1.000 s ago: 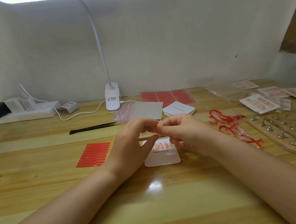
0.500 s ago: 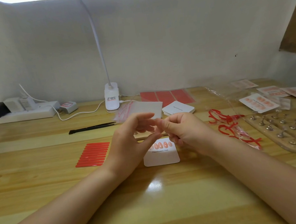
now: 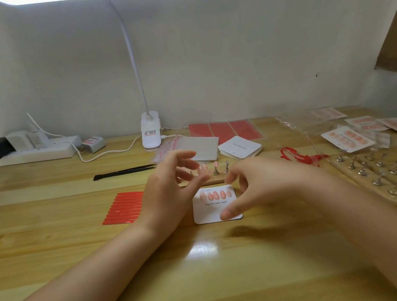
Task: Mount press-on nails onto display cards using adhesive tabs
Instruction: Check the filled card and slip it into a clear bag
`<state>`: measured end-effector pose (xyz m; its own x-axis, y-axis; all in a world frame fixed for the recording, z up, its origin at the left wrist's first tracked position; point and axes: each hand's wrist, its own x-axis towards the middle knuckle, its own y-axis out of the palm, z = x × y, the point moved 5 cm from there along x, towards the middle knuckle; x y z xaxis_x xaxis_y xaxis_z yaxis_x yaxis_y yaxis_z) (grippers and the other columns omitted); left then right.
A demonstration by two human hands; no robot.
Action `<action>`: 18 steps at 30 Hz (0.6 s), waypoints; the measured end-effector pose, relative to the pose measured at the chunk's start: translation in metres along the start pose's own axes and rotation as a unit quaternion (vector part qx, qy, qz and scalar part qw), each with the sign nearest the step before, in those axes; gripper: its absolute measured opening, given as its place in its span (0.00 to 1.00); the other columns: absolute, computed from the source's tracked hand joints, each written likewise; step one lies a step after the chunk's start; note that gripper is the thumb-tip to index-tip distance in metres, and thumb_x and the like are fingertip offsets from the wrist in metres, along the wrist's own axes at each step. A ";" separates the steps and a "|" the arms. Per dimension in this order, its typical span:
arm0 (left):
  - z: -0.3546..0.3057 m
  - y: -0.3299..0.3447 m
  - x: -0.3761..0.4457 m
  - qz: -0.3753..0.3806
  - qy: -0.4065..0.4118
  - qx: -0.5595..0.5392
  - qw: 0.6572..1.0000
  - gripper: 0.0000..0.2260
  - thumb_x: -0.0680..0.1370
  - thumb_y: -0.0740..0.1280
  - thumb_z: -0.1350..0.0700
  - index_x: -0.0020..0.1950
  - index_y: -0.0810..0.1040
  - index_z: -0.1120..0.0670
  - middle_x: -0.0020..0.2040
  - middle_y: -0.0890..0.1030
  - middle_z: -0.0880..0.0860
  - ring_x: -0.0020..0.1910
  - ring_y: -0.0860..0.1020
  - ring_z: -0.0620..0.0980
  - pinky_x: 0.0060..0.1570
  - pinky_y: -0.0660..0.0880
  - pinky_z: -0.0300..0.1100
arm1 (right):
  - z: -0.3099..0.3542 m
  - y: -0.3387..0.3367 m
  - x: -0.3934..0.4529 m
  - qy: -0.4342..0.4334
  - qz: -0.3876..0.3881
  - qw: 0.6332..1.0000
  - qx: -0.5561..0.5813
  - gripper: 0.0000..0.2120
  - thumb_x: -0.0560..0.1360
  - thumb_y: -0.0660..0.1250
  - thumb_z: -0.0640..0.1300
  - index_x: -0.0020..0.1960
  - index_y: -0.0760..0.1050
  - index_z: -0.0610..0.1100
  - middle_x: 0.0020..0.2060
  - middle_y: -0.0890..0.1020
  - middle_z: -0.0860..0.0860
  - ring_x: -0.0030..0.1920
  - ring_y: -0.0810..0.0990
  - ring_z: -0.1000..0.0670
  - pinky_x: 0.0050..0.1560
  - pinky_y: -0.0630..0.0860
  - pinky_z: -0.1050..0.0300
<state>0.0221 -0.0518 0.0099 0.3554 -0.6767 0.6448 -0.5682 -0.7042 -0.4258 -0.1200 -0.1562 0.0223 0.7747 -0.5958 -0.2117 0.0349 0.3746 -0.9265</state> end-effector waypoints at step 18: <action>0.013 -0.013 0.011 -0.043 -0.101 -0.006 0.994 0.14 0.74 0.72 0.52 0.55 0.70 0.47 0.46 0.78 0.43 0.43 0.78 0.37 0.39 0.76 0.32 | 0.003 -0.005 -0.001 -0.036 -0.055 0.998 -0.022 0.33 0.58 0.78 0.65 0.56 0.68 0.57 0.46 0.72 0.62 0.45 0.74 0.59 0.38 0.72 0.61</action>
<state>0.0432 -0.0533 0.0143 0.5440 -0.6449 0.5369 -0.5374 -0.7591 -0.3674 -0.1189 -0.1550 0.0282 0.8115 -0.5779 -0.0872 0.0949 0.2775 -0.9560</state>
